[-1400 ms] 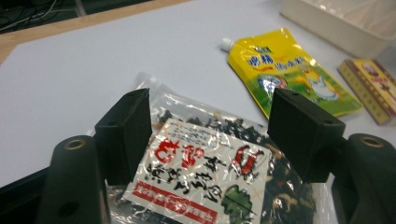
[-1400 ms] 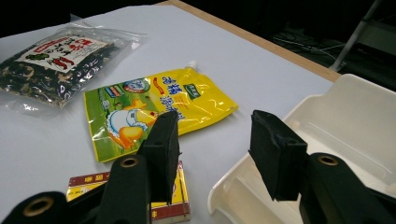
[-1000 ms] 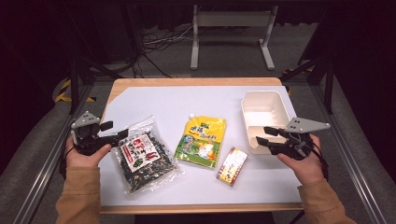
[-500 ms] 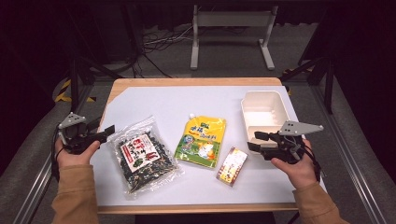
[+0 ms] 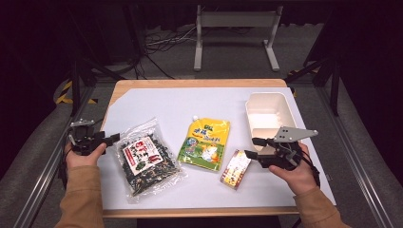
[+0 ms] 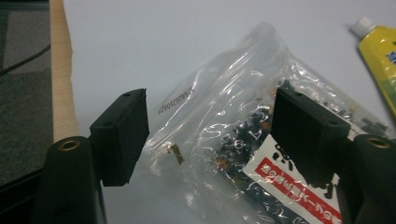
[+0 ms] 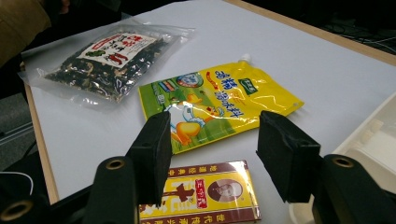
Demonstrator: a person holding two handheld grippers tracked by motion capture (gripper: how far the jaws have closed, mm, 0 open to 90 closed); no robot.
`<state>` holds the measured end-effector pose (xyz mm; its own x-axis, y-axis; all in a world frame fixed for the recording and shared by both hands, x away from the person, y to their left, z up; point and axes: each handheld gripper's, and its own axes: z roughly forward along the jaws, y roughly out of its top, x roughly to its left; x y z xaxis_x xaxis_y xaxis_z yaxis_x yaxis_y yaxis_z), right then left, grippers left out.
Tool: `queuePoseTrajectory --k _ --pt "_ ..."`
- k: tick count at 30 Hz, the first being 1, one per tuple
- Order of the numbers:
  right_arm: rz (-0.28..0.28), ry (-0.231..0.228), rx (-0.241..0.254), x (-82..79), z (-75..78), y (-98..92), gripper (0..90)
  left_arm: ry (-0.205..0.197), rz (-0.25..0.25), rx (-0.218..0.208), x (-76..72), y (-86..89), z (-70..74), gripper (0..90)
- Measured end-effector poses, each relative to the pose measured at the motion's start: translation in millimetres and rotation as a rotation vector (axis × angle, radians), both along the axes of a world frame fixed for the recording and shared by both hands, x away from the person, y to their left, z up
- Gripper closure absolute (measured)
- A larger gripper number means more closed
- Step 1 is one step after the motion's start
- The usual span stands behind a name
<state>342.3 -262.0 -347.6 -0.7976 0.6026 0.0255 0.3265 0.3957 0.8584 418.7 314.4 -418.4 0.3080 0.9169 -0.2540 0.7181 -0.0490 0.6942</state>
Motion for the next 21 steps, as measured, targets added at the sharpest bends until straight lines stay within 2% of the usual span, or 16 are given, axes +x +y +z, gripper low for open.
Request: queuePoseTrajectory --k 7,12,14,17,21 --pt "0.009 0.003 -0.020 -0.1 -3.0 3.4 43.7 0.088 0.008 0.062 7.7 -5.1 -13.1 24.0" --pt "0.012 0.002 -0.025 -0.4 -4.1 4.9 43.1 0.130 -0.016 0.067 10.3 -6.8 -18.2 23.6" --pt "0.013 0.002 -0.029 -0.2 -4.7 5.8 42.9 0.156 -0.038 0.052 11.4 -9.1 -19.8 28.4" --pt "0.022 0.011 -0.023 0.4 -5.9 7.2 42.6 0.162 -0.044 0.062 11.0 -12.1 -19.0 35.6" --pt "0.030 0.010 -0.027 -0.9 -6.6 10.2 42.4 0.158 -0.044 0.101 9.9 -16.3 -19.6 44.0"
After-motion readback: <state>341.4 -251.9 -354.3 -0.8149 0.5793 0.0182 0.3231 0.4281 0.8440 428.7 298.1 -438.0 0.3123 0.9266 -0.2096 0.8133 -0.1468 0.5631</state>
